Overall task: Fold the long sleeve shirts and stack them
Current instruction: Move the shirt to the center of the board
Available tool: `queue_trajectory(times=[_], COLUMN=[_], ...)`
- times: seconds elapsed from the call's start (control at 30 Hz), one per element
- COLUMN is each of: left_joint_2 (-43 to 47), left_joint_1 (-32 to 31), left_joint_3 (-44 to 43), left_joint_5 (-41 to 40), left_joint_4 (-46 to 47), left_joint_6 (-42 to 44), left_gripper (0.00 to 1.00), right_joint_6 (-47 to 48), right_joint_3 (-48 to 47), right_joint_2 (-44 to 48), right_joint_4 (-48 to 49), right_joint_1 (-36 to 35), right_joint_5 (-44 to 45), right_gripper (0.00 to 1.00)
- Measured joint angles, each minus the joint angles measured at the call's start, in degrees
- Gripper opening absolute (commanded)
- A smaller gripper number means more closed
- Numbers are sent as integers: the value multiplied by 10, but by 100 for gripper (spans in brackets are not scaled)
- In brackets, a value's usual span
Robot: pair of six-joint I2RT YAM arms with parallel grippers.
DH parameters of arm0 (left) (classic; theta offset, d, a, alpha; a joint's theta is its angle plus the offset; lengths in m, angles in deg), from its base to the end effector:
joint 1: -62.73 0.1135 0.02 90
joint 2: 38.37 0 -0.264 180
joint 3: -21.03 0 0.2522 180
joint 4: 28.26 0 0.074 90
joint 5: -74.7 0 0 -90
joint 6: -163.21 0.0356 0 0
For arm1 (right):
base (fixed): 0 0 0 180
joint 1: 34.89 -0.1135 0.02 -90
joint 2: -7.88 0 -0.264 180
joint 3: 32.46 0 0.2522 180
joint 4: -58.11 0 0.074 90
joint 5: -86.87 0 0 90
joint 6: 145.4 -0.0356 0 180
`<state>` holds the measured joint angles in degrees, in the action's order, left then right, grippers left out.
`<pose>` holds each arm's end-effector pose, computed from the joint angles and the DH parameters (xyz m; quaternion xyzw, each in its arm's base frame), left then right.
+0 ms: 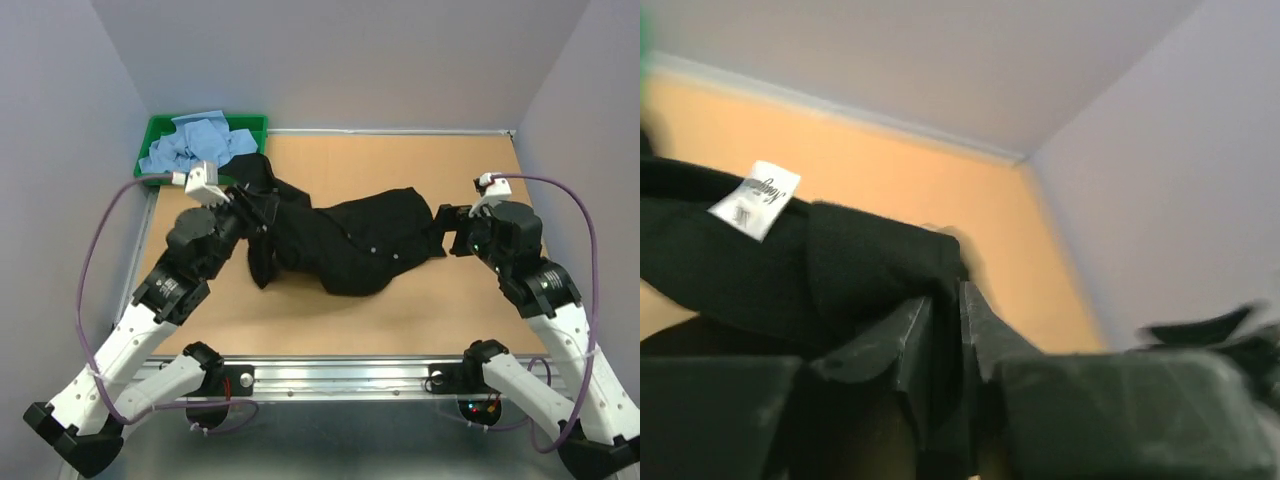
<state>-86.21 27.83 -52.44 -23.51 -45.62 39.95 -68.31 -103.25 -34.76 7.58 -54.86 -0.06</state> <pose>0.1491 -0.0978 0.4340 -0.0448 0.6533 -0.3839 0.6510 0.1411 0.0493 0.3696 -0.0363 0.8299 0.1361 0.5398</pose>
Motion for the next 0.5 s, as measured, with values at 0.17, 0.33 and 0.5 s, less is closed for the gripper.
queue_trajectory(times=[0.17,0.33,0.5], left_joint_2=[99,156,135], left_joint_1=[0,0,1], left_joint_3=[163,184,185], left_joint_5=[-105,-169,-193], left_joint_4=[-174,-253,-252], left_joint_6=[-105,-156,-156], left_gripper=[87,89,90], right_joint_6=[10,8,-9], right_joint_3=[11,27,33], right_joint_2=[-62,-155,-245], right_joint_4=[14,25,44], right_joint_1=[0,0,0], right_joint_5=[-42,-87,-96], right_gripper=[100,100,93])
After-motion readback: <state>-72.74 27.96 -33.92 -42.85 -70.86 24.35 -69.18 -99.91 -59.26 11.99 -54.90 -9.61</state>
